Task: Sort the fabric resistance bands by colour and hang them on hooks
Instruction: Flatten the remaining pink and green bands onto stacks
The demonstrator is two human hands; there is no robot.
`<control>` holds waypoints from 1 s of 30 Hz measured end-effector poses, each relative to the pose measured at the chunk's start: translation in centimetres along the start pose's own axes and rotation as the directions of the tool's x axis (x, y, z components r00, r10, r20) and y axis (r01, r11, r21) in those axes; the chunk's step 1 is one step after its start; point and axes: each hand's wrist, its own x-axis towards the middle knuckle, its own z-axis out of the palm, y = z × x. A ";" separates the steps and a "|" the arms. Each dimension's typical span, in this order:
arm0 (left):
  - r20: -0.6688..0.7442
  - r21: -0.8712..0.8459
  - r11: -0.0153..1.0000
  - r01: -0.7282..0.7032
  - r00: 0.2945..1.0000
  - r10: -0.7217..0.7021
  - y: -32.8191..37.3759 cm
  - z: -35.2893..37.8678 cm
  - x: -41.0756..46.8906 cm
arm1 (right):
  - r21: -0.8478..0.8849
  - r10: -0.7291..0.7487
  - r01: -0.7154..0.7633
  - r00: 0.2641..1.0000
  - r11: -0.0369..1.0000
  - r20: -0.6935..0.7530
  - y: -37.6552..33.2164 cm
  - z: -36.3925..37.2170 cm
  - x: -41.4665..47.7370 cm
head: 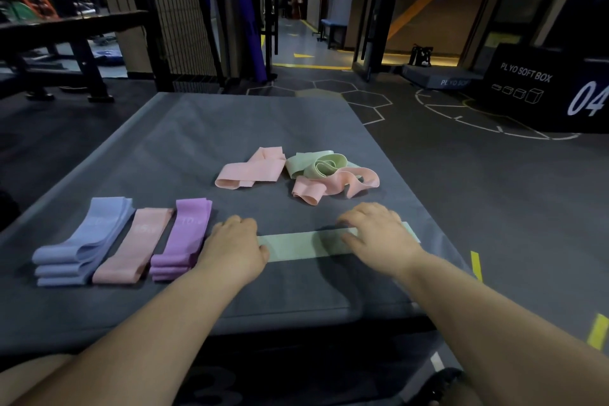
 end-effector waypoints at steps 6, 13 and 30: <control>-0.035 -0.138 0.990 0.000 0.999 -0.005 0.1 -0.2 -0.1 | 0.209 -0.177 0.170 0.984 0.963 0.017 -4.6 1.2 0.6; 0.044 -0.618 0.777 0.121 0.992 -0.120 -0.7 0.2 1.3 | 0.366 -0.115 0.085 0.992 0.927 0.059 -7.2 1.7 0.9; 0.130 -0.745 0.666 0.037 0.987 0.091 -1.8 0.1 0.7 | 0.709 0.311 -0.313 0.940 0.632 0.138 -9.9 0.0 3.5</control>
